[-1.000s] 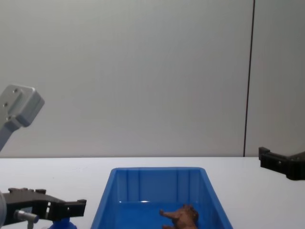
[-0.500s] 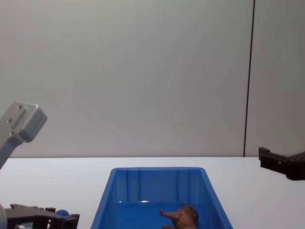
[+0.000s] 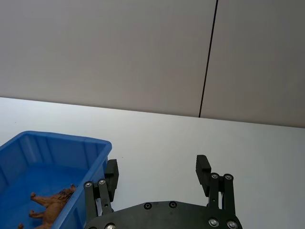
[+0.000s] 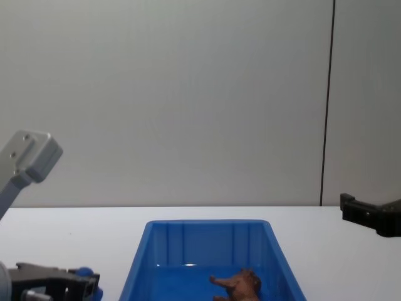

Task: Pick up the two dolls from the table and place them into the box.

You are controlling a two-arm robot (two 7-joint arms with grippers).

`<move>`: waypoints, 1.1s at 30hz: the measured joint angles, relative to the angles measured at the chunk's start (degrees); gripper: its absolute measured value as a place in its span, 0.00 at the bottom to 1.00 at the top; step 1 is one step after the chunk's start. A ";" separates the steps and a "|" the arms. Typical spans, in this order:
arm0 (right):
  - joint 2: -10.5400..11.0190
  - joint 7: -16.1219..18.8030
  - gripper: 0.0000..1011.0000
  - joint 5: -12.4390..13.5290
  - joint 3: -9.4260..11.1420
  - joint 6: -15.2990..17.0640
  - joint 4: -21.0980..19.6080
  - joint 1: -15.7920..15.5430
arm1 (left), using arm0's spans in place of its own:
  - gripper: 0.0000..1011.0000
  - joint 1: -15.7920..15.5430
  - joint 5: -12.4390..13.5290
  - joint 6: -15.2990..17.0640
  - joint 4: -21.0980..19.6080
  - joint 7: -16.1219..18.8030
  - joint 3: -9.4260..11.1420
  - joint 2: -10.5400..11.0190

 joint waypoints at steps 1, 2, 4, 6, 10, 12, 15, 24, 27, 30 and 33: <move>0.00 0.00 0.99 0.00 0.00 0.00 0.00 0.00 | 0.24 0.00 0.16 -0.33 -0.32 0.00 -0.06 0.00; 0.00 0.00 0.99 0.00 0.00 0.00 0.00 0.00 | 0.24 0.00 0.16 -0.33 -0.32 0.00 -0.06 0.00; 0.00 0.00 0.99 0.00 0.00 0.00 0.00 0.00 | 0.23 -0.02 0.45 -0.95 -0.81 -0.02 -0.13 0.00; 0.00 0.00 0.99 0.00 0.00 0.00 0.00 0.00 | 0.22 -0.07 0.78 -1.56 -1.42 -0.06 -0.23 0.02; 0.00 0.00 0.99 0.00 0.00 0.00 0.00 0.00 | 0.20 -0.21 1.46 -2.74 -2.49 -0.33 -0.35 0.04; 0.00 0.00 0.99 0.00 0.00 0.00 0.00 0.00 | 0.18 -0.35 1.87 -3.57 -3.10 -0.74 -0.42 0.03; 0.00 0.00 0.99 0.00 0.00 0.00 0.00 0.00 | 0.17 -0.51 2.18 -4.36 -3.57 -1.32 -0.46 -0.01; 0.00 0.00 0.99 0.00 0.00 0.00 0.00 0.00 | 0.12 -1.42 2.47 -7.55 -4.65 -5.58 -0.49 -0.49; 0.00 0.00 0.99 0.00 0.00 0.00 0.00 0.00 | 0.10 -1.74 2.34 -8.52 -4.71 -7.37 -0.40 -0.75; 0.00 0.00 0.99 0.00 0.00 0.00 0.00 0.00 | 0.09 -2.28 1.95 -9.63 -4.70 -10.00 -0.19 -1.16; 0.00 0.00 0.99 0.00 0.00 0.00 0.00 0.00 | 0.14 -2.59 1.67 -10.21 -4.58 -11.61 -0.01 -1.49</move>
